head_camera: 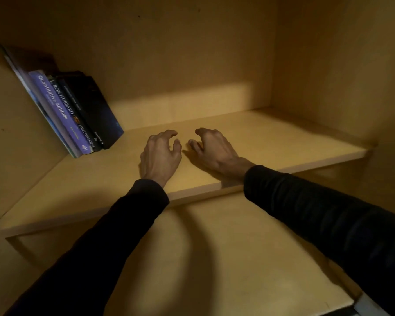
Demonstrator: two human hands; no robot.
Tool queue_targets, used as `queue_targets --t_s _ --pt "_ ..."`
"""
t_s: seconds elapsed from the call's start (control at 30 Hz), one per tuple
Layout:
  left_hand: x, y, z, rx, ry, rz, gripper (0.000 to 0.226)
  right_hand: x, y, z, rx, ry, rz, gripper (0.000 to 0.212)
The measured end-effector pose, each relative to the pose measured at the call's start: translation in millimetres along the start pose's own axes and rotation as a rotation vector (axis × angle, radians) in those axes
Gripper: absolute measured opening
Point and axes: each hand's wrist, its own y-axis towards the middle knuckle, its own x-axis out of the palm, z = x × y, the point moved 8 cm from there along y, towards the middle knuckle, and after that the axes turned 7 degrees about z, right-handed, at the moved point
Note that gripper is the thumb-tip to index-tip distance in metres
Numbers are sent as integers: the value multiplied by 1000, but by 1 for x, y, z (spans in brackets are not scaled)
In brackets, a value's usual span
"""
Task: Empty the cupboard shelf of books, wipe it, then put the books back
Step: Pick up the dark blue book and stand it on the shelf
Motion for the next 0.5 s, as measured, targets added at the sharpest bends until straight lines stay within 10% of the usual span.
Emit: queue_targets --t_s 0.5 --pt "24 -37 61 217 -125 -207 52 -69 -88 34 169 -231 94 42"
